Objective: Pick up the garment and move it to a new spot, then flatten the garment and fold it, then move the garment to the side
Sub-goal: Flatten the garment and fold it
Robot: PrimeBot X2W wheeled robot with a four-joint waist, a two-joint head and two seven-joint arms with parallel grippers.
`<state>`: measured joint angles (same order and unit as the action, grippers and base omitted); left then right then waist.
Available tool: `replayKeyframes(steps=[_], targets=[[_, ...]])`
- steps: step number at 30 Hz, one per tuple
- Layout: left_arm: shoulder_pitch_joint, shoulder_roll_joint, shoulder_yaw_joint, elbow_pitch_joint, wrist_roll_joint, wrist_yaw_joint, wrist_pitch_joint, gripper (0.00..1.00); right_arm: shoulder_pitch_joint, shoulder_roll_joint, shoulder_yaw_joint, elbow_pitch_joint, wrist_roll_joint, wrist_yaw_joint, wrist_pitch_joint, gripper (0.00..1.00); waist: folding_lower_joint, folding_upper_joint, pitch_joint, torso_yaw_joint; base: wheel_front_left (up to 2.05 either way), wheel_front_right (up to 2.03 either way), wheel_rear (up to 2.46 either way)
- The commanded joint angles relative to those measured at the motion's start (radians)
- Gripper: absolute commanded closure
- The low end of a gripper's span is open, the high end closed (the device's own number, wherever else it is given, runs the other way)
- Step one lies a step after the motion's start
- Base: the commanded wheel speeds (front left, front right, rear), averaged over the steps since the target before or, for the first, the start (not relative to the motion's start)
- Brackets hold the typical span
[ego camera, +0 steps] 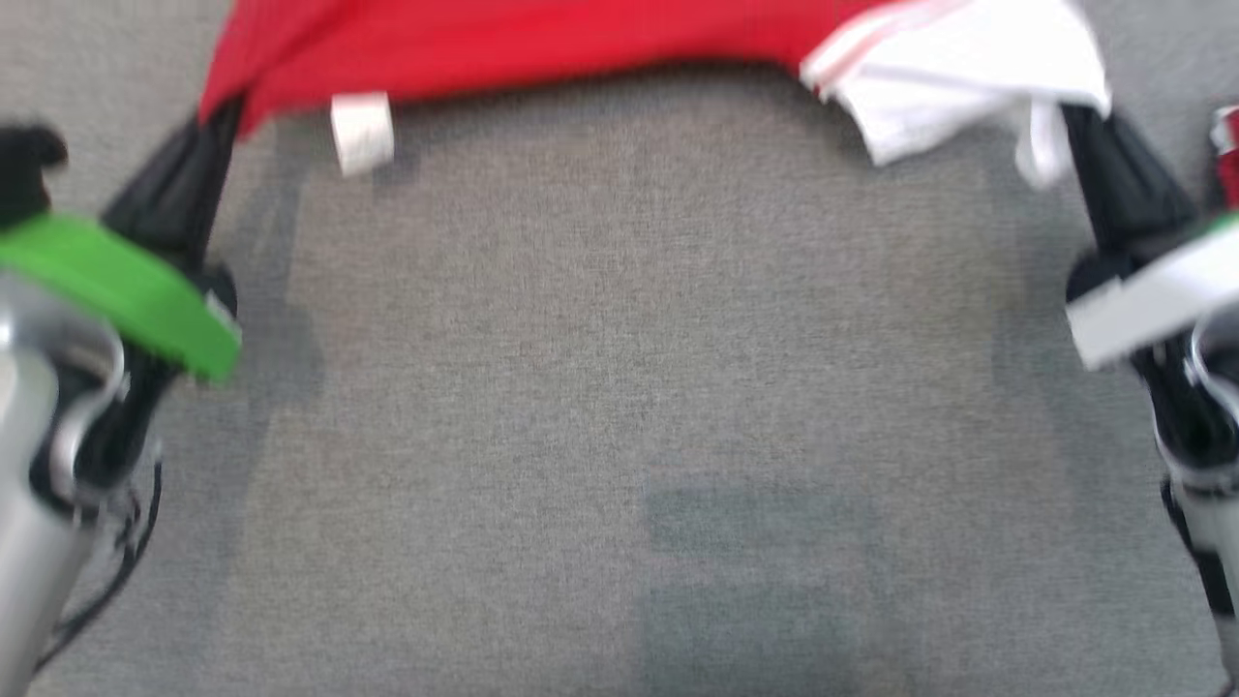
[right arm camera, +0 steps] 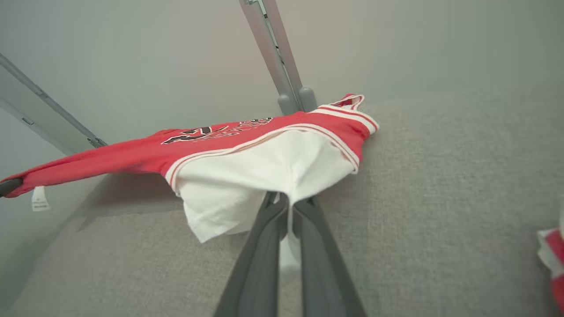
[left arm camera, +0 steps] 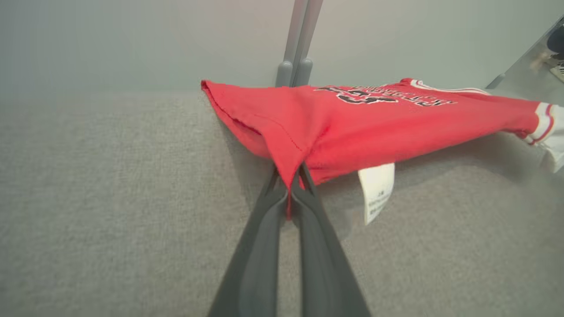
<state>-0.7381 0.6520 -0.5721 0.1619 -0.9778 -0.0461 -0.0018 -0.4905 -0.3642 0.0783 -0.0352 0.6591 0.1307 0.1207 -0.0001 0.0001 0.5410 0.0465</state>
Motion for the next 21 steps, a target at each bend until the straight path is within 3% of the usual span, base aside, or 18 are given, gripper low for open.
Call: replayKeyframes(steps=[1,8,13,21], targets=[[0.083,0.037,0.004,-0.037,-0.007,0.029,-0.005,1.00,0.081,-0.008,-0.026,-0.029,0.012,0.000,0.025,1.00,0.0001,-0.0001,-0.216,-0.028,0.00,0.00,0.00],[0.505,0.130,0.013,-0.277,-0.091,0.182,-0.058,1.00,0.463,-0.022,-0.125,-0.161,0.075,-0.001,0.150,1.00,0.0001,-0.0001,-0.335,-0.049,0.00,0.00,0.00],[0.740,0.099,0.015,-0.424,-0.151,0.277,-0.138,1.00,0.696,-0.030,-0.200,-0.247,0.092,-0.001,0.176,1.00,0.0001,-0.0001,-0.387,-0.046,0.00,0.00,0.00],[0.928,0.056,0.017,-0.604,-0.192,0.367,-0.209,1.00,0.922,0.034,-0.287,-0.415,0.117,-0.001,0.200,1.00,0.0001,-0.0001,-0.380,-0.041,0.00,0.00,0.00]])
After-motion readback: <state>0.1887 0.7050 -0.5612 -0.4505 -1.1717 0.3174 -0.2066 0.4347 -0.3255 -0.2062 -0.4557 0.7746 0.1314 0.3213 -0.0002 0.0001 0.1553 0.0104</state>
